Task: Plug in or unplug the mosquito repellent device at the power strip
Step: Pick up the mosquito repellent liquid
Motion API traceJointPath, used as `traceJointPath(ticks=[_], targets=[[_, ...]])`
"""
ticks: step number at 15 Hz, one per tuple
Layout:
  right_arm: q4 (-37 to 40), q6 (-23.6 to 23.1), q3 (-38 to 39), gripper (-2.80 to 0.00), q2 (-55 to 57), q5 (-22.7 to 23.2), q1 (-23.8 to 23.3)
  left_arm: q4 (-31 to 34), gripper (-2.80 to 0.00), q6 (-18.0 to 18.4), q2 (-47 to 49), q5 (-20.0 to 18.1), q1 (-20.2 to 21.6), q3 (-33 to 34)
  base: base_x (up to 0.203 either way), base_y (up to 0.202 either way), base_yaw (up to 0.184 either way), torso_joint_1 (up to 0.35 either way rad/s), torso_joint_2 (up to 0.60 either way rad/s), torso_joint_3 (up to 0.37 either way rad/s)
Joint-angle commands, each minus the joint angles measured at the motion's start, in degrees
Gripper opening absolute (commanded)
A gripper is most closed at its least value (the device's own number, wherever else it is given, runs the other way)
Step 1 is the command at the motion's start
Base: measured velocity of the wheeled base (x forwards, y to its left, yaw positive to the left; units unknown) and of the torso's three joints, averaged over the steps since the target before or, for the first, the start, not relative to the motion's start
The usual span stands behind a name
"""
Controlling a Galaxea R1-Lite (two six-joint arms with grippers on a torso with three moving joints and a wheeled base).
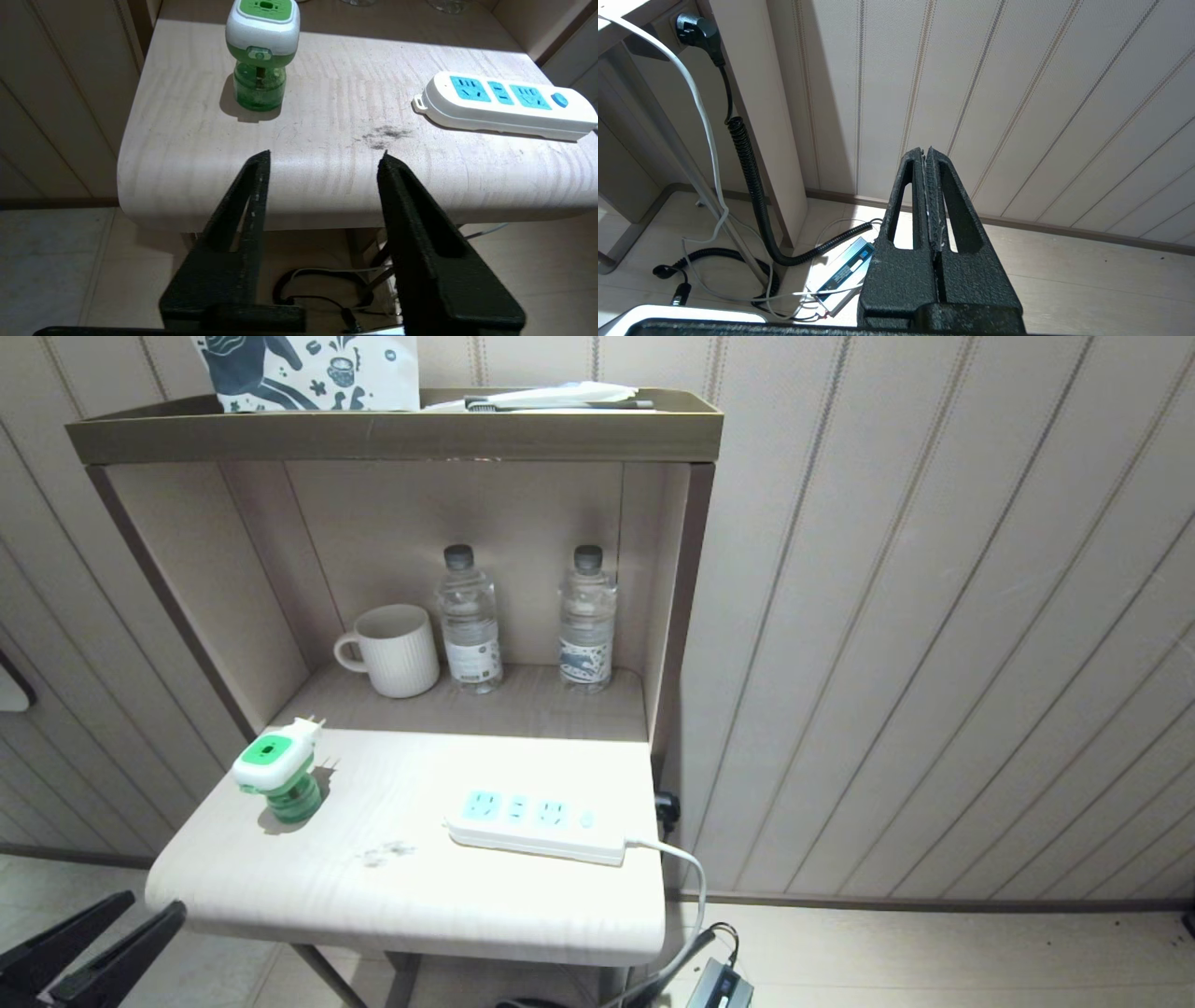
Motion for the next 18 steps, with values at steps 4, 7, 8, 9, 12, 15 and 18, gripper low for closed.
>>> traceJointPath(ticks=[4,7,8,9,12,15,18], targets=[[0.0,0.0,0.0,-2.8,-0.03,0.03,-0.02,-0.2,0.0,3.01,1.1,-0.19,-0.19,-0.57,0.0,0.0,0.0,0.0,0.0,0.0],[0.0,0.0,0.0,-2.8,-0.03,0.03,-0.02,-0.04,0.0,3.88,2.31,-0.44,-0.65,-3.05,0.0,0.0,0.0,0.0,0.0,0.0],[0.0,0.0,0.0,-2.8,-0.12,0.03,-0.02,-0.09,0.0,3.66,2.78,-0.39,-1.54,-3.78,0.0,0.0,0.0,0.0,0.0,0.0],[0.0,0.0,0.0,-2.8,-0.03,0.03,-0.02,0.07,0.0,3.57,2.87,-0.41,-1.99,-3.97,0.0,0.0,0.0,0.0,0.0,0.0],[0.0,0.0,0.0,-2.8,-0.03,0.03,-0.02,0.21,0.0,3.54,3.71,-0.31,-3.02,-4.32,0.0,0.0,0.0,0.0,0.0,0.0],[0.0,0.0,0.0,-2.8,-0.03,0.03,-0.02,-1.13,0.0,2.02,12.08,-0.04,-3.08,-5.26,0.0,0.0,0.0,0.0,0.0,0.0],[0.0,0.0,0.0,-2.8,-0.03,0.03,-0.02,-2.12,0.0,-0.13,17.21,-0.02,-2.7,-8.14,0.0,0.0,0.0,0.0,0.0,0.0]])
